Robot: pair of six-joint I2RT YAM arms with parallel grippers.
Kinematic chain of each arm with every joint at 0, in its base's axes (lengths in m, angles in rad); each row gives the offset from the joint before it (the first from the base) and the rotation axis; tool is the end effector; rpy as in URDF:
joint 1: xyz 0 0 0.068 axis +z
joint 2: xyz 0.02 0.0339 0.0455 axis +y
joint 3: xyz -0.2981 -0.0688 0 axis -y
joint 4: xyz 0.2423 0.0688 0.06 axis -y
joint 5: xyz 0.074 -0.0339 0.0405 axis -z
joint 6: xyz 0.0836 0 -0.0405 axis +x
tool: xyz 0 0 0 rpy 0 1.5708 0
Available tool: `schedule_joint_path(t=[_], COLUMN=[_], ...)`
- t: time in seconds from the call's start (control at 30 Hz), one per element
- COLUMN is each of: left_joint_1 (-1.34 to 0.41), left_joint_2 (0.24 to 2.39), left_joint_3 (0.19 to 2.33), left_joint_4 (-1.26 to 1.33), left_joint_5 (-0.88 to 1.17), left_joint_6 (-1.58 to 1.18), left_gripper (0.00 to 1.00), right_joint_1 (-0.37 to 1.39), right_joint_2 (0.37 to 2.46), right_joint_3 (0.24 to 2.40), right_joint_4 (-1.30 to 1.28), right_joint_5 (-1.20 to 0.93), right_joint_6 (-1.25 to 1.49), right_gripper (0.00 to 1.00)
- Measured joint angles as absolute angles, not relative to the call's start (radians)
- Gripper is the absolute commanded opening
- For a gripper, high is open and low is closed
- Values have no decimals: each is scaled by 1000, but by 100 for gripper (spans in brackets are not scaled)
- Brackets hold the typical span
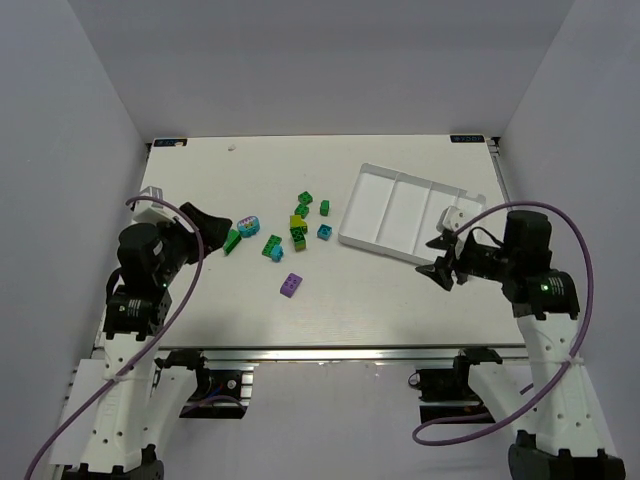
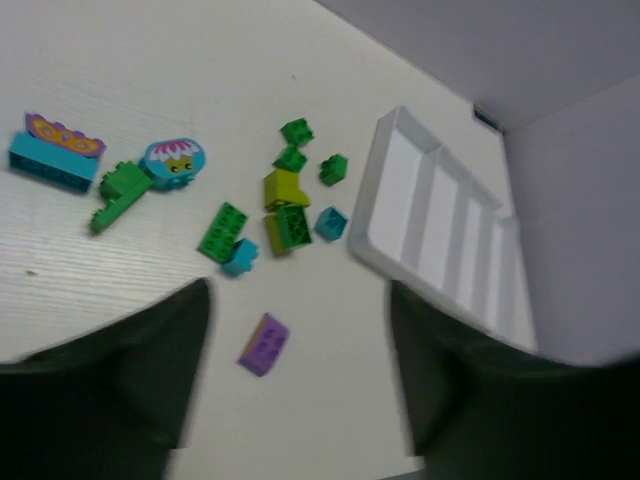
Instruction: Sort the legos into containers by color
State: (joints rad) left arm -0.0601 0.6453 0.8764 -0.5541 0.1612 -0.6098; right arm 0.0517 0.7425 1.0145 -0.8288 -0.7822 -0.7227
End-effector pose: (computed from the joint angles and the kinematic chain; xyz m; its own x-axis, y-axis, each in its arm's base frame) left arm 0.1513 -0.0225 0.3570 -0.3807 -0.5434 -0.7482 -0.0083 0.8111 -0.5849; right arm 0.1276 0.0656 0.3675 0.0237 -0.4686 -0.8831 -0.8248 0.4901 -0.2821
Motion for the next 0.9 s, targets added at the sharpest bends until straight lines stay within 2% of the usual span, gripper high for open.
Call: schedule_joint_path(t=[0.07,0.1,0.13,0.2,0.27,0.37,0.5,0.53,0.57,0.63,0.67,0.7,0.73,0.87,0.9], left_joint_1=[-60,-60,-60,-60,-60,-60,-60,-60,-60,-60,-60,-60,-60,-60,-60], left_joint_2=[658,662,667,673,676,676,671,669,667,663,659,653,640,582,568], left_joint_3=[877,877,877,877,877,882,889,889,889,889,888,879,861,783,770], left_joint_4=[-564,-569,-577,-587,-601,-627,-651,-656,-661,-667,-669,-662,-654,-661,-666], left_joint_5=[186,196,205,222,231,234,234,234,236,249,254,259,263,275,274], left_joint_6=[-612,-618,-619,-620,-621,-624,-625,-623,-628,-616,-612,-609,-608,-652,-665], left_gripper=[98,98,98,98,98,93,65,48,41,35,37,44,61,74,75], right_joint_1=[73,97,118,171,220,299,420,459,490,540,563,586,611,738,763], right_joint_2=[783,820,854,926,983,1038,1093,1111,1128,1167,1187,1203,1220,1286,1303], right_joint_3=[1004,1002,1000,997,981,957,957,957,958,966,969,970,969,970,973], right_joint_4=[-835,-832,-824,-802,-754,-703,-612,-586,-566,-532,-512,-494,-474,-408,-403], right_joint_5=[-839,-847,-849,-837,-806,-753,-660,-633,-612,-573,-551,-522,-493,-393,-387], right_joint_6=[-758,-754,-746,-730,-718,-675,-603,-579,-559,-512,-487,-466,-442,-341,-336], right_gripper=[42,41,48,73,89,89,86,84,80,79,80,81,82,89,90])
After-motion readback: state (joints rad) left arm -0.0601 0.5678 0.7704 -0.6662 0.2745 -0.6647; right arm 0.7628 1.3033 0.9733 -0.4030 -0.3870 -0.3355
